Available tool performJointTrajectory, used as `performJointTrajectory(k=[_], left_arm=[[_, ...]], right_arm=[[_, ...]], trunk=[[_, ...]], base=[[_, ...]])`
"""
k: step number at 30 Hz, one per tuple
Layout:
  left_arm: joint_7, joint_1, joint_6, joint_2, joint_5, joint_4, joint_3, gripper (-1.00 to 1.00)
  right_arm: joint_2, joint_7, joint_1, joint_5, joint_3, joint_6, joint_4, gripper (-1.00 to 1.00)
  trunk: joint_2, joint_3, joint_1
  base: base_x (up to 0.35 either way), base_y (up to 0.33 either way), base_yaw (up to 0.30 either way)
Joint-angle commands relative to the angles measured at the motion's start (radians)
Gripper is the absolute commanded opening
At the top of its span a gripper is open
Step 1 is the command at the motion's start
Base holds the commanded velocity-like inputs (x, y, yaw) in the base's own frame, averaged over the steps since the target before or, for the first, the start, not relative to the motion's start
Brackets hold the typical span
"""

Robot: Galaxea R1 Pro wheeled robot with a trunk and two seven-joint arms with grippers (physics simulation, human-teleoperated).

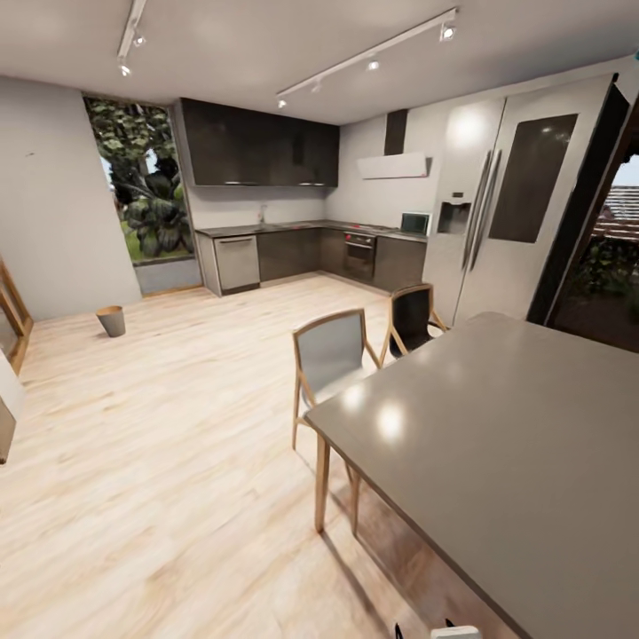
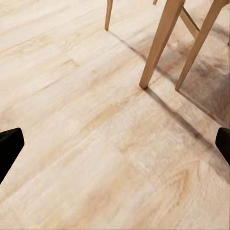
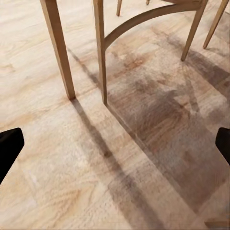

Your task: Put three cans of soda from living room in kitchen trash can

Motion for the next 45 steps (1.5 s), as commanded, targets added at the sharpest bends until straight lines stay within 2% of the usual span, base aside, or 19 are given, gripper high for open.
performJointTrajectory(k=[1, 16, 33, 45], left_arm=[[0.0, 0.0, 0.0, 0.0, 0.0, 0.0, 0.0, 1.0], [0.0, 0.0, 0.0, 0.0, 0.001, -0.001, 0.0, 1.0], [0.0, 0.0, -0.001, 0.0, 0.002, -0.002, 0.0, 1.0], [0.001, 0.0, 0.0, 0.0, 0.003, -0.002, 0.0, 1.0]], right_arm=[[0.0, 0.0, 0.0, 0.0, 0.0, 0.0, 0.0, 1.0], [0.0, -0.084, 0.0, 0.0, 0.002, 0.0, 0.002, 1.0], [0.0, -0.087, 0.0, 0.0, 0.002, 0.0, 0.003, 1.0], [-0.001, -0.087, 0.0, 0.0, 0.003, 0.0, 0.003, 1.0]], trunk=[[0.0, 0.0, 0.0], [0.0, 0.0, 0.0], [0.0, 0.0, 0.0], [0.0, 0.0, 0.0]], base=[[0.312, 0.114, 0.219], [0.282, 0.145, 0.244], [0.123, 0.253, 0.248], [0.222, 0.154, 0.052]])
